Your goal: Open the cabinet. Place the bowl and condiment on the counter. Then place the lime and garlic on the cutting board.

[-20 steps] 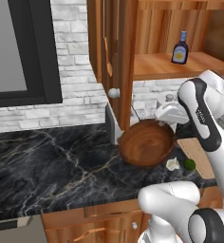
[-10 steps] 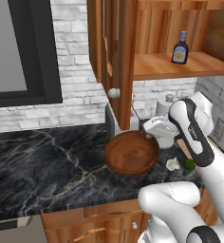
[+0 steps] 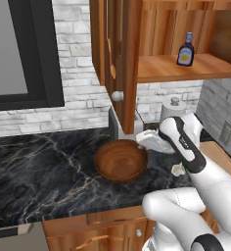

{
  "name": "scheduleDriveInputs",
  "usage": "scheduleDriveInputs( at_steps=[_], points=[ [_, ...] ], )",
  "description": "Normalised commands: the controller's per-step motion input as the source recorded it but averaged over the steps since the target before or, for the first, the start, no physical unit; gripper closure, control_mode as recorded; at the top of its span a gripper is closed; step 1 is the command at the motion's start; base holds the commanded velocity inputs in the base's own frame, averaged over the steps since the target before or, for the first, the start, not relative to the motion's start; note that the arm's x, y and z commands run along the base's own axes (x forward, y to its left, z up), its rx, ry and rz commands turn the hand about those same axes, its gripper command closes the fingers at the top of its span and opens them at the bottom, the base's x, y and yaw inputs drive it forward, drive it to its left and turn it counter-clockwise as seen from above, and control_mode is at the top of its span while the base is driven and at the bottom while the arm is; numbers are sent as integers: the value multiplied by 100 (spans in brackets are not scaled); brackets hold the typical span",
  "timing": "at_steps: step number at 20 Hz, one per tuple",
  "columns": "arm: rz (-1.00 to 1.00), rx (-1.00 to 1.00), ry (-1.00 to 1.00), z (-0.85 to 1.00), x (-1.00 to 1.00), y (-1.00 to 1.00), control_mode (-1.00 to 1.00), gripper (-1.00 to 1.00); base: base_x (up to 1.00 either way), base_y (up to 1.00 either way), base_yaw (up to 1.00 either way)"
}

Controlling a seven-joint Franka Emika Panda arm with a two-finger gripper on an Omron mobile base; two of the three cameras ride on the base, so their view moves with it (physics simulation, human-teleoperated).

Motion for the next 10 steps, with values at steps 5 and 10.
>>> scheduleDriveInputs(
  at_steps=[5,10],
  points=[
    [-3,3,0,-33,27,15,-100,100,0,0,0],
    [-3,4,0,-32,25,10,-100,100,0,0,0]
  ],
)
